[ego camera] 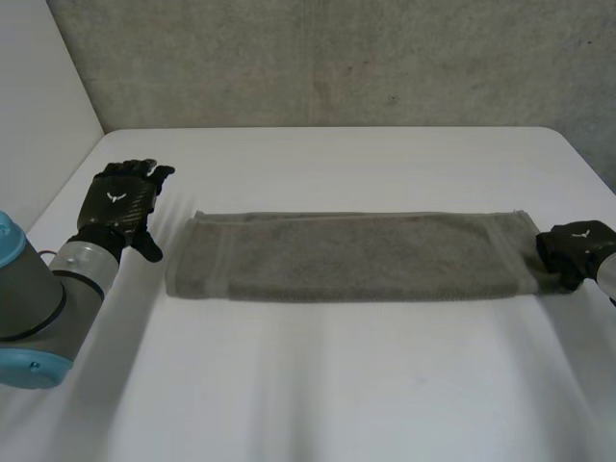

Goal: Fold the towel.

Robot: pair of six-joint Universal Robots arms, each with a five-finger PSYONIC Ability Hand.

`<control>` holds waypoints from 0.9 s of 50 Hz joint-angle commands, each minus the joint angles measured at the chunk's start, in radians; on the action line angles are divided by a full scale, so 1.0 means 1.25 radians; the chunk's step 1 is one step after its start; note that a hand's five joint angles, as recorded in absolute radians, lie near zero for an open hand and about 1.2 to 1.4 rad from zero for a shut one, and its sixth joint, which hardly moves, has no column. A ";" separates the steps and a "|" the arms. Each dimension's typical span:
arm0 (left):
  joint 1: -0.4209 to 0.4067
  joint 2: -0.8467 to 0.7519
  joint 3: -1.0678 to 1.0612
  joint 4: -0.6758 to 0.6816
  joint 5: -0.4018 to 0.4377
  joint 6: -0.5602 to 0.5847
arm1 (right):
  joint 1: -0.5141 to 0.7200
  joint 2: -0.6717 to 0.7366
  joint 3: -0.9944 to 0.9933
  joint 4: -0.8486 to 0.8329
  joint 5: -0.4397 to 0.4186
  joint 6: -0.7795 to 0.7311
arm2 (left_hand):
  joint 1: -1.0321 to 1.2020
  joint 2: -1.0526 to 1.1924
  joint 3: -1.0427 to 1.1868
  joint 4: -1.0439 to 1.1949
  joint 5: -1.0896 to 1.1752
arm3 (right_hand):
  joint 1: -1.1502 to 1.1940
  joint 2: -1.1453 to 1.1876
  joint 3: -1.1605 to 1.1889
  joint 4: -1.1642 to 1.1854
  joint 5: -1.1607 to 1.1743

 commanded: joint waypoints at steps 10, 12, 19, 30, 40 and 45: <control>0.000 0.005 -0.007 0.003 0.000 0.000 | -0.010 0.006 0.018 -0.045 -0.069 -0.028 | 0.000 0.007 0.005 0.005 -0.022 | -0.160 -0.156 -0.167 -0.168 -0.156; -0.002 0.002 -0.009 0.007 0.000 0.001 | -0.022 0.007 0.015 -0.048 -0.069 -0.027 | 0.000 0.007 0.005 0.005 -0.022 | -0.108 -0.105 -0.116 -0.117 -0.105; -0.002 0.002 -0.010 0.015 0.000 0.001 | -0.028 0.015 0.006 -0.062 -0.066 -0.027 | 0.000 0.007 0.005 0.005 -0.022 | 0.115 0.118 0.107 0.106 0.118; -0.002 0.002 -0.011 0.015 0.000 0.000 | -0.049 0.029 -0.019 -0.059 -0.053 -0.028 | 0.000 0.007 0.005 0.005 -0.022 | 0.401 0.405 0.394 0.393 0.405; -0.002 0.007 -0.016 0.015 0.000 0.000 | -0.119 0.015 -0.079 -0.008 0.007 -0.029 | 0.000 0.007 0.005 0.005 -0.022 | 0.401 0.405 0.394 0.393 0.405; 0.000 0.024 -0.016 0.014 0.000 0.000 | -0.133 -0.010 -0.133 0.038 0.046 -0.073 | -0.002 0.005 0.003 0.003 -0.024 | 0.401 0.405 0.394 0.393 0.405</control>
